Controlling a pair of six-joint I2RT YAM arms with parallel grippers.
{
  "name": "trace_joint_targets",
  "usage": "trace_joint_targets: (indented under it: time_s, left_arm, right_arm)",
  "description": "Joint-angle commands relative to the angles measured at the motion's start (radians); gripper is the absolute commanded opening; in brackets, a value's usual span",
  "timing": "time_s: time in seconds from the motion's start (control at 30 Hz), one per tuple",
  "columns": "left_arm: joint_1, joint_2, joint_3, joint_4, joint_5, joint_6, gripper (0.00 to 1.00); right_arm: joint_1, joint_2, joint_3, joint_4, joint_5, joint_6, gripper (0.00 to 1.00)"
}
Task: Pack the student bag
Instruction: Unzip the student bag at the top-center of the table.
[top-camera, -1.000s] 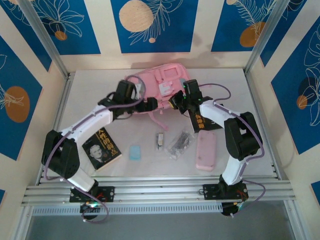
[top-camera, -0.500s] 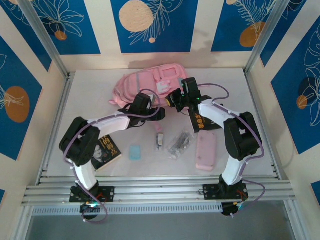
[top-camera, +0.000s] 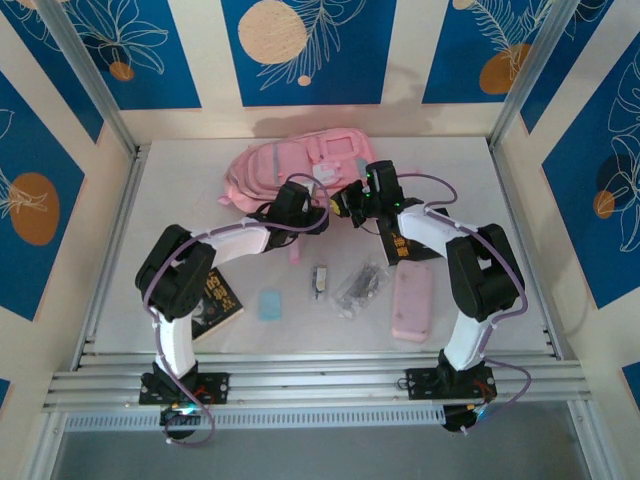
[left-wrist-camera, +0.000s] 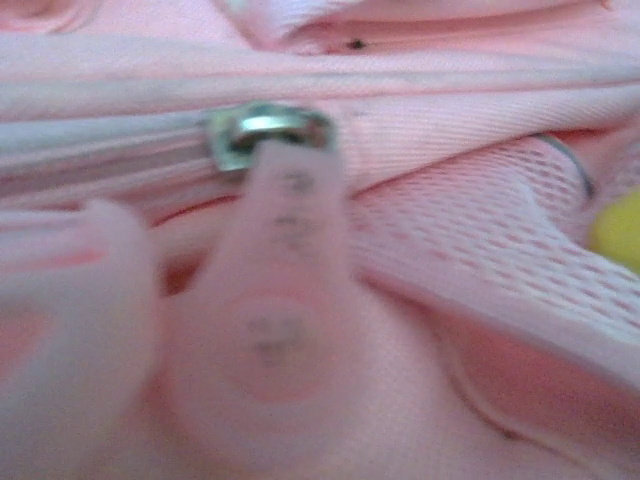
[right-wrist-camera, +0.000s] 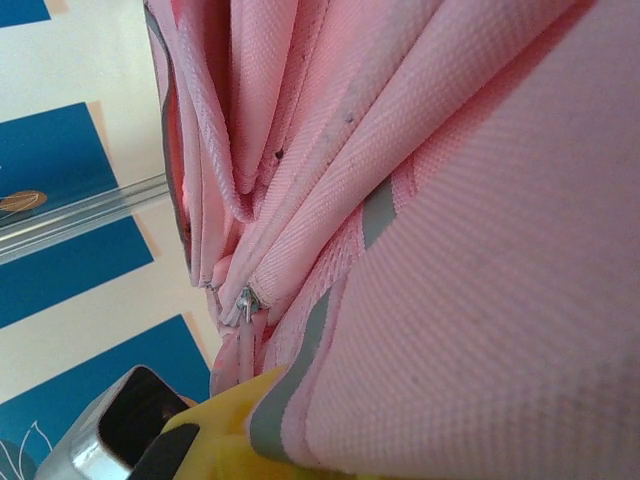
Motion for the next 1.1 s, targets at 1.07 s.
trace_joint_targets:
  time_s: [1.07]
  left_arm:
    - [0.309, -0.187, 0.106, -0.720, 0.312, 0.216, 0.00]
  right_arm:
    - [-0.203, 0.093, 0.146, -0.254, -0.040, -0.534, 0.00]
